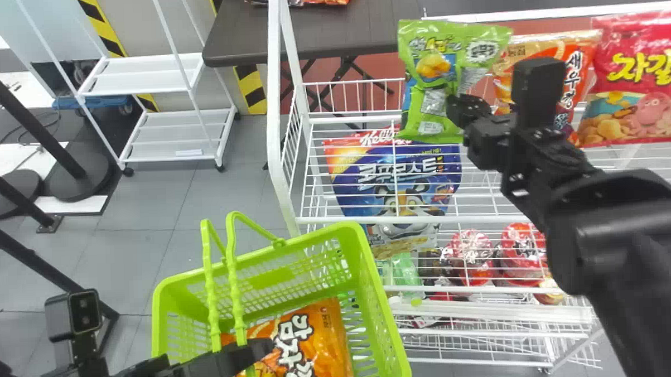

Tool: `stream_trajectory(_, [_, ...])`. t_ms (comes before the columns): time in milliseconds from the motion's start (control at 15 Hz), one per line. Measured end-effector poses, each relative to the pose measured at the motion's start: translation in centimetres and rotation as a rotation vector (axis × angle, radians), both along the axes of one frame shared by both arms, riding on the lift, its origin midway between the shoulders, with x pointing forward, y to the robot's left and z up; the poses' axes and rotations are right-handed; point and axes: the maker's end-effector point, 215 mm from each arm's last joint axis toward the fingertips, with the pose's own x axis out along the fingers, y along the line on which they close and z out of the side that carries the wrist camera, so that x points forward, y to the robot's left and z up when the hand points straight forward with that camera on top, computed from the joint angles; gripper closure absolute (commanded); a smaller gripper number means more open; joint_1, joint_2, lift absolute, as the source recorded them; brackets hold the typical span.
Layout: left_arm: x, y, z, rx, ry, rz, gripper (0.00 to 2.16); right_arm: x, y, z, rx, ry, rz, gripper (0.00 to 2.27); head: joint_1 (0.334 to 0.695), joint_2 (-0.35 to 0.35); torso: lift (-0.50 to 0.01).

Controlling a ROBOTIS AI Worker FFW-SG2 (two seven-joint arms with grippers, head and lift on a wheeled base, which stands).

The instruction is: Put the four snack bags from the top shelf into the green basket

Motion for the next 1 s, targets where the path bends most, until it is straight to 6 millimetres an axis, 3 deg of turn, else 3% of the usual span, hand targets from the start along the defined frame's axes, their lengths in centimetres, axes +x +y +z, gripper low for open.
stream_trajectory(267, [0.2, -0.3, 0.0, -0.005, -0.002, -0.005, 2.15, -8.9, 2.5, 0.9, 0.053, 0.131, 0.107, 2.26, 0.695, 0.156, 0.000])
stream_trajectory(600, [0.3, -0.5, 0.0, -0.007, -0.003, -0.006, 2.15, -18.7, 9.0, 1.8, 0.163, 0.314, 0.316, 2.26, 0.695, 0.265, 0.000])
stream_trajectory(733, [0.3, -0.5, 0.0, -0.006, -0.004, -0.006, 2.15, -22.4, 12.0, 1.0, 0.199, 0.417, 0.421, 2.26, 0.695, 0.350, 0.000])
stream_trajectory(1000, [0.3, -0.6, 0.1, -0.009, -0.005, -0.008, 2.15, -27.4, 16.6, -1.2, 0.155, 0.563, 0.565, 2.26, 0.695, 0.350, 0.000])
